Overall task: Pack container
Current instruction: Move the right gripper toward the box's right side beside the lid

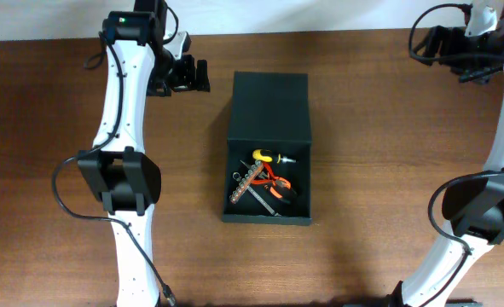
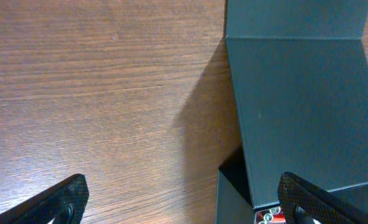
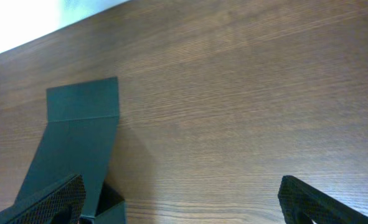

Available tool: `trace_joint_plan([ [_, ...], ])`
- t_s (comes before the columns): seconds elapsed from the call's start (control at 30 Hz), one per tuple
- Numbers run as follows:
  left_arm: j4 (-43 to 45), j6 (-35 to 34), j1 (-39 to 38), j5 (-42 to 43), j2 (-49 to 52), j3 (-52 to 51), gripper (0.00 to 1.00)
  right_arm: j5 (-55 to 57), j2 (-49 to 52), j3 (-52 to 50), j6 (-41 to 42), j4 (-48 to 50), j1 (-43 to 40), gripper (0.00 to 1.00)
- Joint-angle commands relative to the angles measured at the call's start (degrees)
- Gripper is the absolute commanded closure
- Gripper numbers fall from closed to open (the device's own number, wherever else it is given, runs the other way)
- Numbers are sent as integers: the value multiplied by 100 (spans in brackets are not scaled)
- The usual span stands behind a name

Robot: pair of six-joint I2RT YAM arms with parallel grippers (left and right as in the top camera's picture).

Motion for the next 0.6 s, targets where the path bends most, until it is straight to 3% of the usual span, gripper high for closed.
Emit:
trace_joint_plan([
  [0.0,-11,-63,28,131,188,26,0,-162,107,-44,105,109,103,1],
  [0.07,48,-173,28,129,229,26,8,-118,173,-118,74,221,175,4],
  [0.1,90,-238,28,127,245,26,23,-118,212,-166,35,271,205,16],
  [0.13,149,-306,28,125,256,26,46,-116,275,-234,37,328,251,35],
  [0.17,227,-361,28,122,260,26,67,-120,356,-330,39,372,291,69],
  [0.2,269,-361,28,120,260,26,74,-118,396,-376,39,387,319,79],
  [0.23,330,-356,28,90,260,26,89,-120,470,-450,42,398,348,96],
  [0.27,372,-356,28,55,260,26,98,-122,529,-511,44,400,369,96],
  [0.57,741,-463,-37,61,291,26,98,-122,866,-1467,85,791,584,96],
])
